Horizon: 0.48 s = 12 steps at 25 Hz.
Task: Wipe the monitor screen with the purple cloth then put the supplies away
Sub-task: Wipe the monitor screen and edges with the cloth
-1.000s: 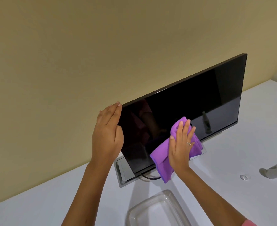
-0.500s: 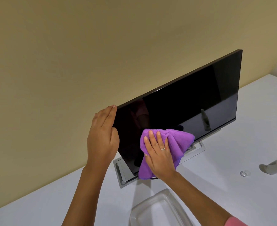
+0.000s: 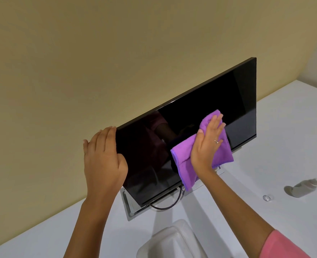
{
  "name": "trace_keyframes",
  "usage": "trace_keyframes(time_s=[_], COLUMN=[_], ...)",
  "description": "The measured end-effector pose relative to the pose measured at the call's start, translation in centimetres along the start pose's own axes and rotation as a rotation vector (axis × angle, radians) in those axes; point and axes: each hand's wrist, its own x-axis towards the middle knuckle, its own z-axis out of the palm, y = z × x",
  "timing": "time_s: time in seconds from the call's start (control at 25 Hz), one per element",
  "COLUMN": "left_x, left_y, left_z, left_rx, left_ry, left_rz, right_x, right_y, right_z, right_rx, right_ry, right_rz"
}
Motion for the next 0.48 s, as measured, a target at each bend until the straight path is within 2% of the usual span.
trace_keyframes(time_s=[0.12,0.24,0.32,0.4,0.48], left_x=[0.9,2.1,2.8,3.3,3.8], left_y=[2.2,4.6,6.0,7.2,8.2], left_z=[0.3,1.0,1.5,2.0,2.4], left_rx=[0.026,0.037,0.046,0.051,0.057], left_ry=[-0.045,-0.067,-0.083,-0.102,-0.124], left_rz=[0.033,0.082,0.101,0.114,0.125], right_x=[-1.0,-3.2,-3.7,-2.9,-1.3], right_y=[-1.3,0.4,2.9,5.3,6.9], right_z=[0.5,1.2,0.7,-0.3,-1.6], right_rx=[-0.121,-0.448,-0.603,-0.664,-0.646], right_ry=[-0.095,-0.183,-0.23,-0.234,-0.21], right_rz=[-0.261,-0.594,-0.752,-0.789,-0.673])
